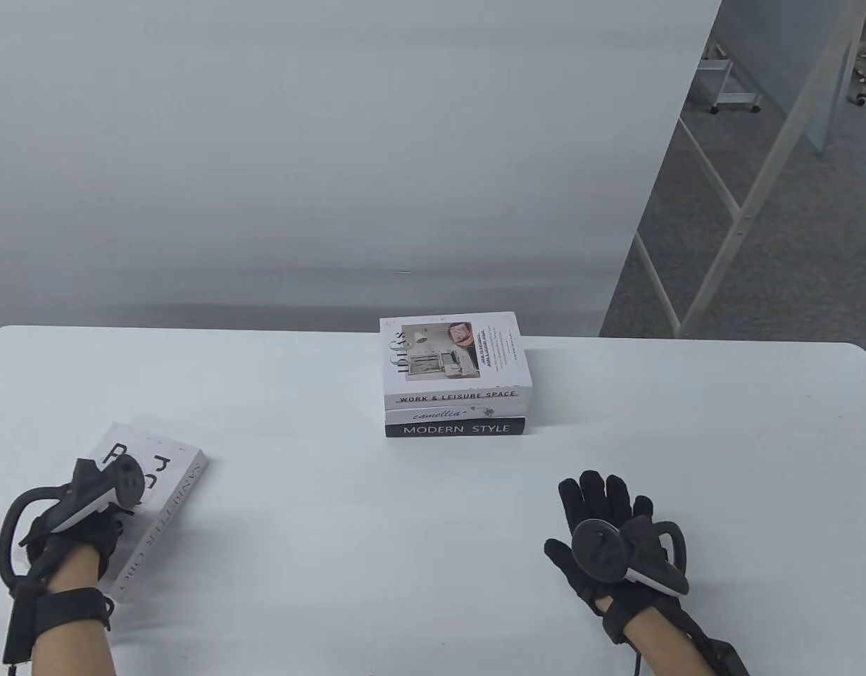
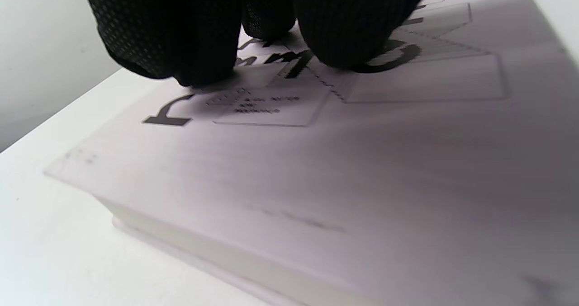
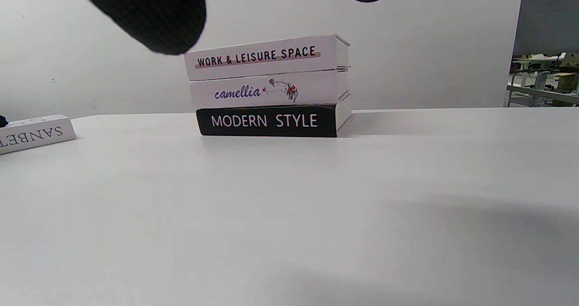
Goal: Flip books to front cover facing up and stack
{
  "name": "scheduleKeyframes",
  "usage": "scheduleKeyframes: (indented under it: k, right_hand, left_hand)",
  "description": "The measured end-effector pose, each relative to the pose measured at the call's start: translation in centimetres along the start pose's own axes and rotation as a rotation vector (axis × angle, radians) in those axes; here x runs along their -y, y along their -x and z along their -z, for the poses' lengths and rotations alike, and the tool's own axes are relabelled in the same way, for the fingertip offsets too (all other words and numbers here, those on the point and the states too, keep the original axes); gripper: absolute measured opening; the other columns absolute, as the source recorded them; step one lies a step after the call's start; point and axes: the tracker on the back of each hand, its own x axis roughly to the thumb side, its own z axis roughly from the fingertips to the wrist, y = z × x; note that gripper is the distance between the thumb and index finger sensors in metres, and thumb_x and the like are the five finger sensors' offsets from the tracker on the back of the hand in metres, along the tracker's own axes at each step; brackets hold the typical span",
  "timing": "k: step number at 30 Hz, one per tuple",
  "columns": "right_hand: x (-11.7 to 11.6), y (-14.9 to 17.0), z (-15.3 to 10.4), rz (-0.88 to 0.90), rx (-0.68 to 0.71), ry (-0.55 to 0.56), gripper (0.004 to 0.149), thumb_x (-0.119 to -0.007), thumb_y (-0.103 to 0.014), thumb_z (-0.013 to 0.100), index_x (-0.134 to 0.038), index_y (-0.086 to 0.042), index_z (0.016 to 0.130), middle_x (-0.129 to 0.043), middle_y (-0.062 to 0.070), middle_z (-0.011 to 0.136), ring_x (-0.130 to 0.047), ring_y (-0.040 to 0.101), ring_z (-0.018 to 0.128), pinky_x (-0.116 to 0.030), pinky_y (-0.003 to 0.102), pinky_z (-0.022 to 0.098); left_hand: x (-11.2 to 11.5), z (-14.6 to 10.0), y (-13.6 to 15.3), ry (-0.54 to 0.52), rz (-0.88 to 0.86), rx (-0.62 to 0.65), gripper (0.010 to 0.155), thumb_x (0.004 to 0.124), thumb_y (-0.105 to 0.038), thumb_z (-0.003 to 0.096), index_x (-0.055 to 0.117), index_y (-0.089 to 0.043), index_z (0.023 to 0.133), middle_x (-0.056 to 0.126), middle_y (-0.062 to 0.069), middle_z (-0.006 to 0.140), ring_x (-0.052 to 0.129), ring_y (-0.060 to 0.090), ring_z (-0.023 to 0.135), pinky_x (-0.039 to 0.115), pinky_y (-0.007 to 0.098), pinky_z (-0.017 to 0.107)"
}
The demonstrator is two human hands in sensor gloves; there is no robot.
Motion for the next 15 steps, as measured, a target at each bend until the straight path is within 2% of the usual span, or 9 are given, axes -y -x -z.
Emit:
scheduleKeyframes:
  k: [7, 15]
  right_hand:
    - [-0.2, -0.1, 0.3, 0.012, 0.003, -0.017, 0.079, -0.068, -0.053, 0.051, -0.034, -0.006, 0.105, -0.032, 0.039, 0.105, -0.038, 0.069, 0.088, -0.040, 0.084, 0.050]
    - [-0.7, 0.2, 0.4, 0.019, -0.006, -0.044, 0.079, -0.068, -0.052, 0.051, -0.034, -0.006, 0.105, -0.033, 0.039, 0.105, -0.039, 0.069, 0.088, -0.040, 0.083, 0.050]
  left_hand:
    - [-2.2, -0.2, -4.4, -0.047, 0.076, 0.087, 0.062, 0.080, -0.040, 0.0388, 0.061, -0.032, 0.097, 0.072, 0.007, 0.097, 0.107, 0.028, 0.055, 0.094, 0.034, 0.037]
    - [-4.2, -1.4, -10.6, -0.113, 0.108, 0.196, 0.060, 0.081, -0.042, 0.0383, 0.065, -0.030, 0.095, 0.078, 0.009, 0.092, 0.109, 0.026, 0.047, 0.095, 0.032, 0.032]
